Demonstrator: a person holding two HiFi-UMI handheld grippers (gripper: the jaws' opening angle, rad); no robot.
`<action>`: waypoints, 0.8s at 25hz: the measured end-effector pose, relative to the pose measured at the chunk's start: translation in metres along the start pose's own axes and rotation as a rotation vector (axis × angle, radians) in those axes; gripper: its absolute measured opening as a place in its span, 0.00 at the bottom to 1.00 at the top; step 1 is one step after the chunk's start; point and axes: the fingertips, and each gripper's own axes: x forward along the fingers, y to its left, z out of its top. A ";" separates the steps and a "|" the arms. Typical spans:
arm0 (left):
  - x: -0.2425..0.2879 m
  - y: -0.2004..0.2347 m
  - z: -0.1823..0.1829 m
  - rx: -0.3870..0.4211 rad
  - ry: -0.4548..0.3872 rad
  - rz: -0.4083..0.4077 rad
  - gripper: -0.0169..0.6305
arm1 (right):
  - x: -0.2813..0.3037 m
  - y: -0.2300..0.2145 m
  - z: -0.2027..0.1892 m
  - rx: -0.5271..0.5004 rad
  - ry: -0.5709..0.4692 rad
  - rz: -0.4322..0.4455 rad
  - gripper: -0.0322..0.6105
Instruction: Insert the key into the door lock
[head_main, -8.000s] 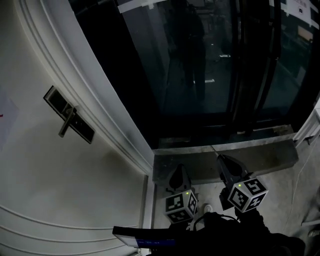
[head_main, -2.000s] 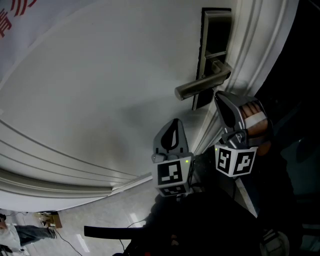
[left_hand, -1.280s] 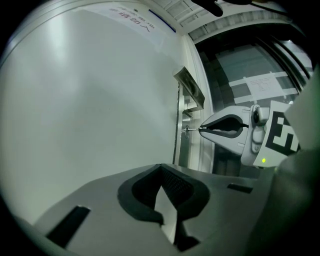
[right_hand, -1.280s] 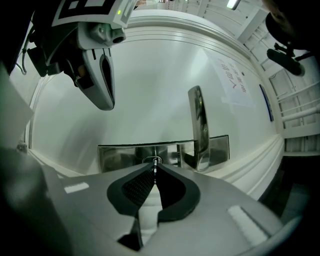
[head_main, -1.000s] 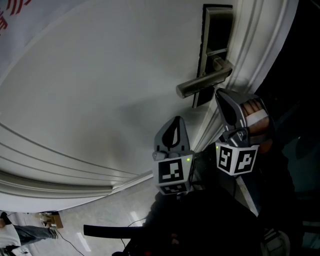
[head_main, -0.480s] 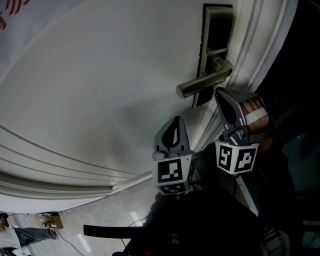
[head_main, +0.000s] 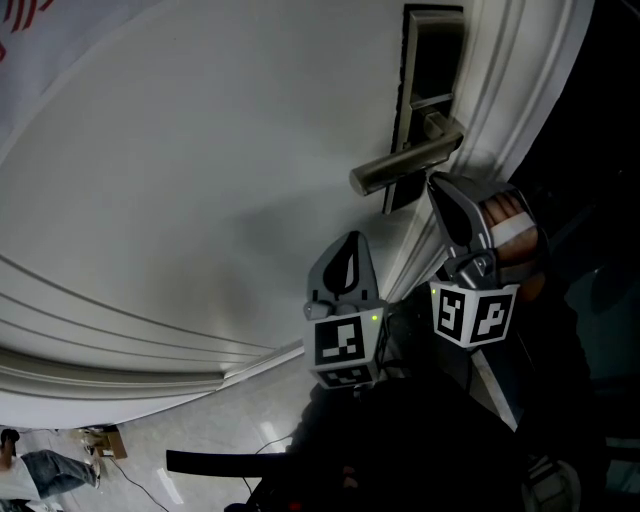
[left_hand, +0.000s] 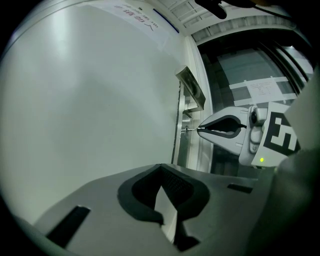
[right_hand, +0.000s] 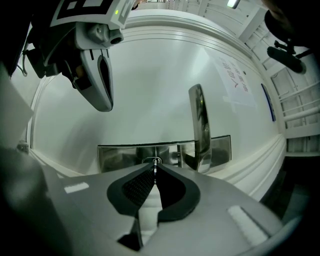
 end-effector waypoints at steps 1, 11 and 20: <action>0.000 0.000 0.000 0.005 -0.001 0.001 0.03 | 0.000 0.000 0.000 0.000 0.000 0.001 0.07; 0.001 0.001 0.001 -0.006 -0.004 0.006 0.03 | 0.002 0.000 0.000 -0.003 0.000 0.002 0.07; 0.003 0.001 0.002 -0.008 -0.010 0.006 0.03 | 0.002 0.000 0.000 -0.005 -0.005 0.002 0.07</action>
